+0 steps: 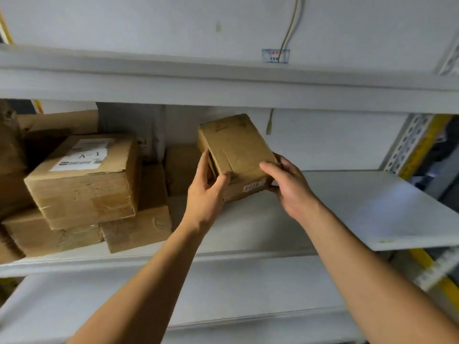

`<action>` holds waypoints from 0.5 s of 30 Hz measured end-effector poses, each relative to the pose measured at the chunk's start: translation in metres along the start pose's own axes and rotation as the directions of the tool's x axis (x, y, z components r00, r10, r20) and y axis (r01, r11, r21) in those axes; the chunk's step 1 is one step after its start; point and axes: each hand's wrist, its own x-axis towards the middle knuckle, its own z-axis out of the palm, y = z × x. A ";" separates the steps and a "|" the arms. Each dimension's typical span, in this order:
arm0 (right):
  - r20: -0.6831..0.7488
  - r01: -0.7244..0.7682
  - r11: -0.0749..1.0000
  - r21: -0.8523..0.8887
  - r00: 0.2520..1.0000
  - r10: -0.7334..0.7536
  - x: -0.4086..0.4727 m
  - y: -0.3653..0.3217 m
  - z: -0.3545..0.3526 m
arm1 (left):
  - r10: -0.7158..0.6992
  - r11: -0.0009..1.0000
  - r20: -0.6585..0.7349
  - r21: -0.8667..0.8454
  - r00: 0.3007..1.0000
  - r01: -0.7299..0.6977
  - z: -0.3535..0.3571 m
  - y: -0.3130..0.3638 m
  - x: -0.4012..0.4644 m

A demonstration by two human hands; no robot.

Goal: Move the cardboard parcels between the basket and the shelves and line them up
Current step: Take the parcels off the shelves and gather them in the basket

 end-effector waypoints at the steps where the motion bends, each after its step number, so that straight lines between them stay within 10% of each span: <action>1: -0.015 -0.002 1.000 0.004 1.000 0.002 -0.018 -0.002 -0.005 | 0.007 1.000 0.053 -0.014 0.999 -0.006 0.001 0.001 -0.008; 15: -0.600 0.009 1.000 -0.024 0.800 -0.022 -0.290 0.003 -0.131 | 0.047 0.986 0.646 -0.150 0.762 0.067 0.142 0.017 -0.165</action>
